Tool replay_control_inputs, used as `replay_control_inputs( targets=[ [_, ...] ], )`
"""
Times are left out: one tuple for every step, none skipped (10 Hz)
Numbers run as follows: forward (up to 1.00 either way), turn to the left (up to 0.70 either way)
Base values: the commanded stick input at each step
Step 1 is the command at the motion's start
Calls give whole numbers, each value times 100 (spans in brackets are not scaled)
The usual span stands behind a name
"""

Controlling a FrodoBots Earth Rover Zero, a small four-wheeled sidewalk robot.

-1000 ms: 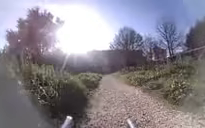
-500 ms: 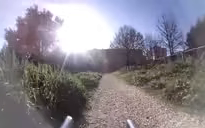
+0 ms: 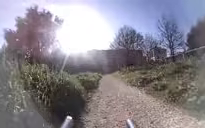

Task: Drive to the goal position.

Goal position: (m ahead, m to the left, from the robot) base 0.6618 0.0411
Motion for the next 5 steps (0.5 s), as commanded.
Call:
replay_control_inputs(
  targets=[
    [50,0],
    [50,0],
    [50,0],
    [50,0],
    [50,-6]
  ],
)
